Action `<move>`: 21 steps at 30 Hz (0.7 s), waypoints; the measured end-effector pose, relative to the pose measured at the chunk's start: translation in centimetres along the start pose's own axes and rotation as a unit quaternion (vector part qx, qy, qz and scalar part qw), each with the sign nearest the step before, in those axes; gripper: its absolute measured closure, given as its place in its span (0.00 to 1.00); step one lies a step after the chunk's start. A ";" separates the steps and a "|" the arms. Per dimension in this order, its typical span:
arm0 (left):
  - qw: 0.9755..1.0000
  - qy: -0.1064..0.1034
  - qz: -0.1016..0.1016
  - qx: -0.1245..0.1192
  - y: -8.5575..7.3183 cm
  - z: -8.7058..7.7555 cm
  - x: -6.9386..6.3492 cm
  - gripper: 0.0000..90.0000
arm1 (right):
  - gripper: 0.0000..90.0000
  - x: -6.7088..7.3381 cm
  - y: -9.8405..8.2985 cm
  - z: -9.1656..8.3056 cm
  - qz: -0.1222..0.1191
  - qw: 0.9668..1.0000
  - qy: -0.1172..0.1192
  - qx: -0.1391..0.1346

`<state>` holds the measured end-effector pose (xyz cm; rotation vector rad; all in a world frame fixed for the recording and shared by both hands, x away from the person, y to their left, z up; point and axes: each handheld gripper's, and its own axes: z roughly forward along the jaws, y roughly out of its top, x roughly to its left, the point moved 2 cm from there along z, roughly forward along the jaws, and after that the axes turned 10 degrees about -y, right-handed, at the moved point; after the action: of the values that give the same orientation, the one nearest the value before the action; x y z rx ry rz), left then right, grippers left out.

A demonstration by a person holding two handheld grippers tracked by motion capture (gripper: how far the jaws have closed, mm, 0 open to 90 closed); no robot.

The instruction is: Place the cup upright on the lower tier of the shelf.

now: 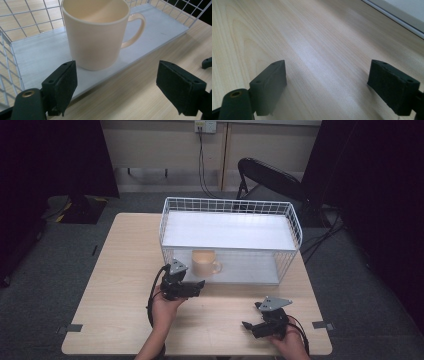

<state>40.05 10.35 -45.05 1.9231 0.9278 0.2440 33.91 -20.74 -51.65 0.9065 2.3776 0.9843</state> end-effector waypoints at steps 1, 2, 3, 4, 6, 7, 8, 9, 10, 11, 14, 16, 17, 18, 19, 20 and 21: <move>1.000 0.000 0.000 0.000 0.0 0.0 0.0 0.19 | 0.16 0.0 0.0 0.0 0.000 1.000 0.000 0.000; 1.000 -0.003 0.002 0.002 -0.1 -0.2 0.0 0.19 | 0.16 0.0 0.0 0.0 0.000 1.000 0.000 0.000; 1.000 -0.003 0.002 0.002 -0.1 -0.2 0.0 0.19 | 0.16 0.0 0.0 0.0 0.000 1.000 0.000 0.000; 1.000 -0.006 0.006 0.005 -0.1 -0.3 0.0 0.19 | 0.16 0.0 0.0 0.0 0.000 1.000 0.000 0.000; 1.000 -0.008 0.004 0.002 -0.1 -0.3 0.0 0.19 | 0.16 0.0 0.0 0.0 0.000 1.000 0.000 0.000; 1.000 -0.010 0.002 0.000 -0.1 -0.4 0.0 0.19 | 0.16 0.0 0.0 0.0 0.000 1.000 0.000 0.000; 1.000 -0.011 0.003 0.001 -0.2 -0.5 0.0 0.19 | 0.16 0.0 0.0 0.0 0.000 1.000 0.000 0.000; 1.000 -0.011 0.003 0.001 -0.2 -0.5 0.0 0.19 | 0.16 0.0 0.0 0.0 0.000 1.000 0.000 0.000; 1.000 -0.012 0.008 0.005 -0.4 -0.6 0.0 0.19 | 0.16 0.0 0.0 0.0 0.000 1.000 0.000 0.000; 1.000 -0.013 0.010 0.005 -0.5 -0.8 0.0 0.19 | 0.16 0.0 0.0 0.0 0.000 1.000 0.000 0.000; 1.000 -0.022 0.006 0.004 -0.7 -1.1 0.1 0.20 | 0.16 0.0 0.0 0.0 0.000 1.000 0.000 0.000; 1.000 -0.022 0.010 0.004 -0.9 -1.4 0.1 0.20 | 0.16 0.0 0.0 0.0 0.000 1.000 0.000 0.000; 1.000 -0.022 0.010 0.004 -0.9 -1.4 0.1 0.20 | 0.16 0.0 0.0 0.0 0.000 1.000 0.000 0.000; 1.000 -0.021 0.015 0.007 -1.0 -1.7 0.1 0.20 | 0.16 0.0 0.0 0.0 0.000 1.000 0.000 0.000; 1.000 -0.021 0.015 0.007 -1.0 -1.7 0.1 0.20 | 0.16 0.0 0.0 0.0 0.000 1.000 0.000 0.000; 1.000 -0.025 0.014 0.009 -1.1 -1.8 0.1 0.20 | 0.16 0.0 0.0 0.0 0.000 1.000 0.000 0.000; 0.999 -0.026 0.015 0.011 -1.2 -2.0 0.2 0.20 | 0.16 0.0 0.0 0.0 0.000 1.000 0.000 0.000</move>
<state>38.59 12.15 -44.99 1.9553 0.8718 0.2008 33.91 -20.74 -51.65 0.9063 2.3775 0.9841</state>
